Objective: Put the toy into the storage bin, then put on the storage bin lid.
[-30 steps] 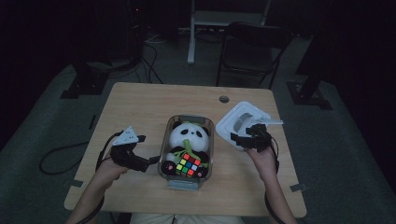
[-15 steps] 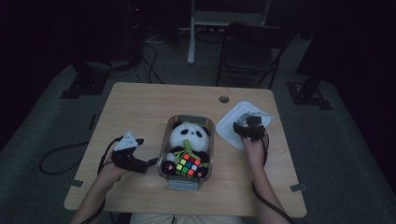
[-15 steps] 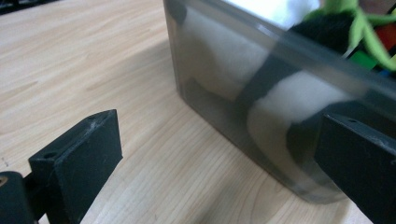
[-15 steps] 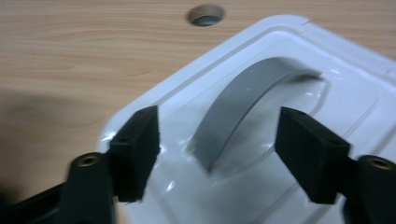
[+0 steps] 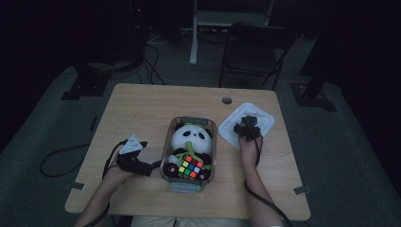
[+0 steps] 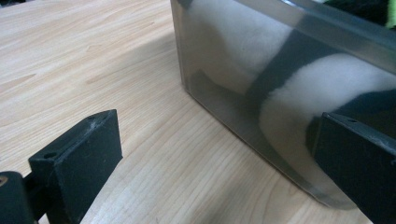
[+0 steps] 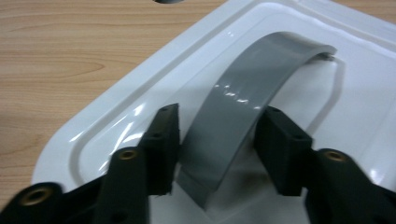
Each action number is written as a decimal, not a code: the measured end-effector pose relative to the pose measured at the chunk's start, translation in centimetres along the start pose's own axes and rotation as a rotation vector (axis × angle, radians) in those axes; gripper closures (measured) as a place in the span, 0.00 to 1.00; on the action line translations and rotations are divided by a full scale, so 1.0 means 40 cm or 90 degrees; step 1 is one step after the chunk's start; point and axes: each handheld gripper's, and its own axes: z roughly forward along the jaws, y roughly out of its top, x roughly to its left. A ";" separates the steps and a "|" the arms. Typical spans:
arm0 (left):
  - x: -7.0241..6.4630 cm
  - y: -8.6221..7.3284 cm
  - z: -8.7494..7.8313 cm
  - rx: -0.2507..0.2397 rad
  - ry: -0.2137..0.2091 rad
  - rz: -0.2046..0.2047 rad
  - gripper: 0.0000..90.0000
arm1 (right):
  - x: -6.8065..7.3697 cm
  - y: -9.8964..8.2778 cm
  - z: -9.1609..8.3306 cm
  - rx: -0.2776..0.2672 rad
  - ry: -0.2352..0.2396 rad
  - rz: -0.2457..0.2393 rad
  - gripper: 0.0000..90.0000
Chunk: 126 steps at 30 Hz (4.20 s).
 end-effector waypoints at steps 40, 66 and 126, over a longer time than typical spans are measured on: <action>-0.020 0.011 0.026 -0.014 0.006 0.006 0.02 | -0.092 -0.014 -0.267 -0.081 0.116 -0.059 0.79; -0.138 0.064 0.128 0.007 -0.069 0.060 0.02 | 0.056 -0.016 -0.568 -0.097 0.465 -0.198 0.79; -0.156 0.122 0.053 -0.045 -0.030 0.031 0.02 | 0.140 -0.026 -0.414 0.107 0.594 -0.284 0.81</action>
